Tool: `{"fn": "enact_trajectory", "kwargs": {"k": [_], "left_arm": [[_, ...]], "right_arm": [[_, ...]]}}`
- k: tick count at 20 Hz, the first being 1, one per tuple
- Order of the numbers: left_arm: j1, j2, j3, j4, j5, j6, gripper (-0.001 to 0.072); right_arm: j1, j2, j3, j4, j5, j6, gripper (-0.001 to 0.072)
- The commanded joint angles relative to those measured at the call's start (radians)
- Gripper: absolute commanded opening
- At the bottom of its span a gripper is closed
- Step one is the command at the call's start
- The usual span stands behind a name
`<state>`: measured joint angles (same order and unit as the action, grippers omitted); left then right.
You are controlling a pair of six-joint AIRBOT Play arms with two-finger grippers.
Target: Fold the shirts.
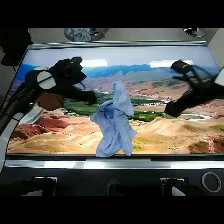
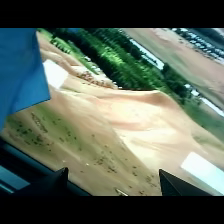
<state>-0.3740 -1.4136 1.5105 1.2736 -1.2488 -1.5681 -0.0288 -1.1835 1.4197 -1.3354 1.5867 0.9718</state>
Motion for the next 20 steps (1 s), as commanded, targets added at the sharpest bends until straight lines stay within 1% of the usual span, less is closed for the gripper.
{"fn": "enact_trajectory", "kwargs": {"k": [1, 3, 5, 6, 7, 9, 12, 13, 14, 15, 16, 17, 18, 19, 20], "left_arm": [[0.096, 0.074, -0.163, 0.091, -0.229, -0.002, 0.0713], [0.09, 0.155, -0.399, 0.003, -0.146, -0.003, 0.0712], [0.05, 0.22, -0.65, -0.154, -0.01, -0.002, 0.071], [0.023, 0.235, -0.741, -0.222, 0.066, -0.002, 0.0701], [-0.013, 0.237, -0.812, -0.286, 0.136, 0.012, 0.0701], [-0.088, 0.225, -0.885, -0.378, 0.251, 0.027, 0.0701], [-0.192, 0.179, -0.894, -0.451, 0.351, 0.027, 0.07], [-0.217, 0.159, -0.894, -0.483, 0.38, 0.027, 0.0681], [-0.236, 0.141, -0.894, -0.508, 0.406, 0.027, 0.0634], [-0.25, 0.124, -0.894, -0.525, 0.436, 0.027, 0.0633], [-0.258, 0.112, -0.894, -0.533, 0.46, 0.022, 0.0562], [-0.261, 0.104, -0.894, -0.534, 0.484, 0.018, 0.044], [-0.261, 0.1, -0.894, -0.534, 0.503, 0.003, 0.0335], [-0.261, 0.1, -0.893, -0.534, 0.521, -0.015, 0.0189], [-0.261, 0.1, -0.893, -0.535, 0.525, -0.014, 0.0041]], "right_arm": [[0.002, -0.096, -0.156, 0.234, 0.013, -0.05, 0.0666], [0.003, -0.106, -0.281, 0.298, -0.016, -0.074, 0.0666], [0.003, -0.106, -0.412, 0.334, -0.052, -0.103, 0.0677], [0.003, -0.106, -0.465, 0.36, -0.071, -0.134, 0.0702], [0.003, -0.106, -0.513, 0.397, -0.087, -0.167, 0.0702], [0.003, -0.106, -0.576, 0.439, -0.126, -0.193, 0.0702], [0.003, -0.106, -0.619, 0.441, -0.181, -0.202, 0.0702], [0.003, -0.106, -0.629, 0.442, -0.201, -0.202, 0.0702], [0.003, -0.106, -0.636, 0.444, -0.214, -0.202, 0.0703], [0.003, -0.106, -0.647, 0.449, -0.227, -0.202, 0.0703], [0.003, -0.106, -0.661, 0.464, -0.236, -0.203, 0.0703], [0.006, -0.106, -0.677, 0.477, -0.245, -0.209, 0.0702], [0.023, -0.106, -0.692, 0.478, -0.263, -0.224, 0.0703], [0.052, -0.106, -0.706, 0.479, -0.29, -0.227, 0.0703], [0.097, -0.106, -0.719, 0.49, -0.324, -0.227, 0.0704]]}}
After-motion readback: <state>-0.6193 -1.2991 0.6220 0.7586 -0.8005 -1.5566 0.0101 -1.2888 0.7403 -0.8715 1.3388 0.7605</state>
